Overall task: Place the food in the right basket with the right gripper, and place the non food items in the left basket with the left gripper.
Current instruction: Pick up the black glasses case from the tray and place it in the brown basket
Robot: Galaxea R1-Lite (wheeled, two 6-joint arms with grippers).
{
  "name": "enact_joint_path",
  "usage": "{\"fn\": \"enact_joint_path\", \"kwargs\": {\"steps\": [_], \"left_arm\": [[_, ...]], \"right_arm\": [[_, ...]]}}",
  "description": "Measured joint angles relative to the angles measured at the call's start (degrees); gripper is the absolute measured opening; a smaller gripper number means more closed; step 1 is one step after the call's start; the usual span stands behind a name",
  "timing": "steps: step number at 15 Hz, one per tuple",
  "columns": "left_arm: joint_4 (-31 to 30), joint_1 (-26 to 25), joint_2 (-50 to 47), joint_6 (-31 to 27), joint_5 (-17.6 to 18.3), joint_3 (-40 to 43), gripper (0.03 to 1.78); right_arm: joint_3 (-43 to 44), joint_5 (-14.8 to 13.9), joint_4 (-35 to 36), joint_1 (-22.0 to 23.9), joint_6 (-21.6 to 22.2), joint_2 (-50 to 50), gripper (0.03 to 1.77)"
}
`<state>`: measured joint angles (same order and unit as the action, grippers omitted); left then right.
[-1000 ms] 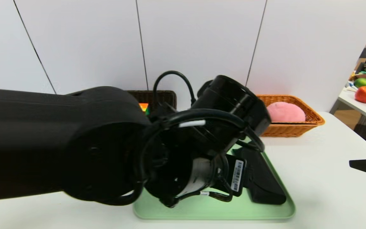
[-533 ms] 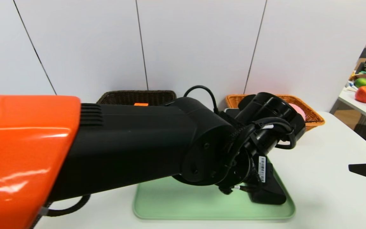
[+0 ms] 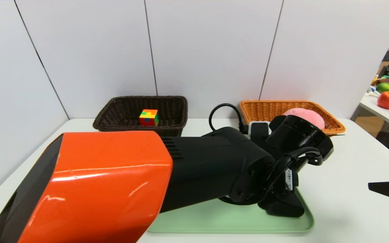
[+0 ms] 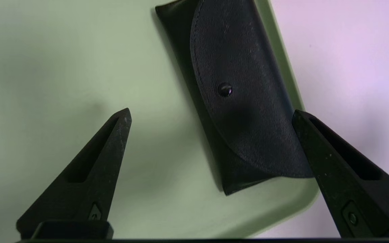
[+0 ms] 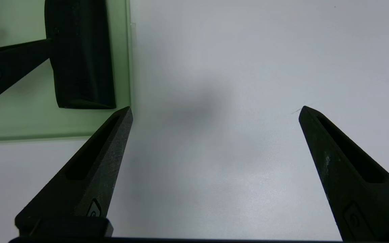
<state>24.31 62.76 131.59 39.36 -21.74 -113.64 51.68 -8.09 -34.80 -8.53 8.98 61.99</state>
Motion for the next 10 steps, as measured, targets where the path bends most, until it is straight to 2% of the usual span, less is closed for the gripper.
{"fn": "enact_joint_path", "kwargs": {"steps": [4, 10], "left_arm": [[-6.9, 0.7, 2.1, -5.0, -6.4, 0.0, 1.69], [-12.0, 2.3, 4.9, -10.0, -8.9, 0.0, 1.69]], "right_arm": [[-0.5, 0.0, 0.0, 0.0, 0.9, 0.0, 1.7], [-1.8, 0.0, 0.1, 0.0, 1.0, 0.0, 1.7]]}}
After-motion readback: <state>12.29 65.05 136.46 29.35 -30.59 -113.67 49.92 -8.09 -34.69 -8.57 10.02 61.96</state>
